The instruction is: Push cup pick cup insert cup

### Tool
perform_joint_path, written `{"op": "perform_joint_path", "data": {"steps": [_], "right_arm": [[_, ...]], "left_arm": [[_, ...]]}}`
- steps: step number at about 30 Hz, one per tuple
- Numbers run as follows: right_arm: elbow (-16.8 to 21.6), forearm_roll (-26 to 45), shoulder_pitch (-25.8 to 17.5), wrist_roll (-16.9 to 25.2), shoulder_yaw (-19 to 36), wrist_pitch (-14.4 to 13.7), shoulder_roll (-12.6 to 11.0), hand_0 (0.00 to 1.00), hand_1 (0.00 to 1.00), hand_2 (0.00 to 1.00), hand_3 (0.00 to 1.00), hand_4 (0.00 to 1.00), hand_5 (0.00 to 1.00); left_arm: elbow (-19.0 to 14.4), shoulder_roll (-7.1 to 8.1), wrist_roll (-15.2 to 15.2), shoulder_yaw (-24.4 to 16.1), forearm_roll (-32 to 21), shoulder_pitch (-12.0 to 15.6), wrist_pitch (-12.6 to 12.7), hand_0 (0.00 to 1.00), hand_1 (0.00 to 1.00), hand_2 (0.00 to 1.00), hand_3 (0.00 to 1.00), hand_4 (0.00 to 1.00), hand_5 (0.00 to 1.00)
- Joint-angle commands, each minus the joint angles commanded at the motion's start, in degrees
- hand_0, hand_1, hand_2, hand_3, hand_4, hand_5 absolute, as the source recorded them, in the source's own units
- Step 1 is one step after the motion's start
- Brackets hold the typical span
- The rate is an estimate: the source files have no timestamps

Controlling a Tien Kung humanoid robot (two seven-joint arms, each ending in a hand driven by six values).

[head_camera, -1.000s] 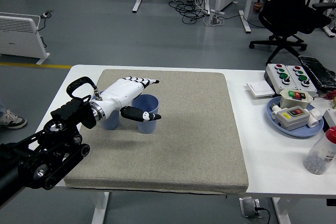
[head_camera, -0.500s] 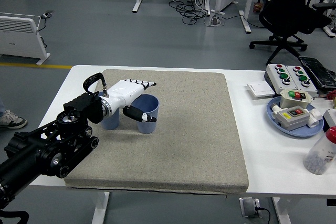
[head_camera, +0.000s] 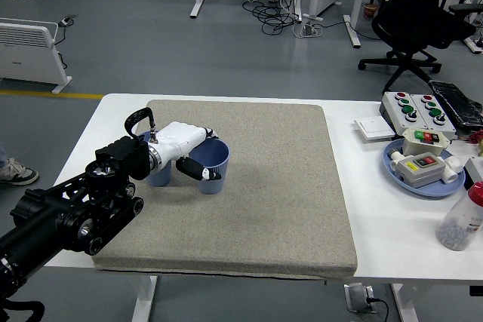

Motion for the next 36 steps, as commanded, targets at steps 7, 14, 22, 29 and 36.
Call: {"op": "perform_joint_path", "data": {"steps": [7, 14, 22, 29, 36], "right_arm": [[0.0, -0.1, -0.2, -0.1, 0.1, 0.0, 0.1, 0.71, 0.602, 0.687, 0.617, 0.198, 0.533], [0.0, 0.0, -0.4, 0.0, 0.1, -0.1, 0.1, 0.71, 0.602, 0.687, 0.617, 0.199, 0.534], [0.0, 0.3, -0.4, 0.0, 0.0, -0.2, 0.2, 0.71, 0.603, 0.687, 0.617, 0.199, 0.533], [0.0, 0.9, -0.3, 0.1, -0.4, -0.2, 0.2, 0.71, 0.603, 0.687, 0.618, 0.199, 0.533], [0.0, 1.2, -0.2, 0.1, -0.5, -0.1, 0.2, 0.71, 0.603, 0.687, 0.618, 0.2, 0.535]], "left_arm": [[-1.0, 0.2, -0.2, -0.7, -0.4, 0.4, 0.2, 0.406, 0.503, 0.483, 0.567, 0.661, 0.326], [-6.7, 1.52, 1.4, -5.1, -1.5, 1.6, -2.6, 0.397, 0.499, 0.477, 0.559, 0.65, 0.321], [-18.4, 4.28, 6.6, -13.7, 1.4, 1.4, -10.8, 0.403, 0.5, 0.469, 0.555, 0.616, 0.316], [-25.3, 8.68, 9.8, -21.1, 3.5, 0.2, -17.8, 0.407, 0.499, 0.469, 0.556, 0.613, 0.321], [-25.0, 11.46, 11.4, -24.4, 5.3, 0.0, -21.7, 0.424, 0.501, 0.466, 0.559, 0.601, 0.32]]}}
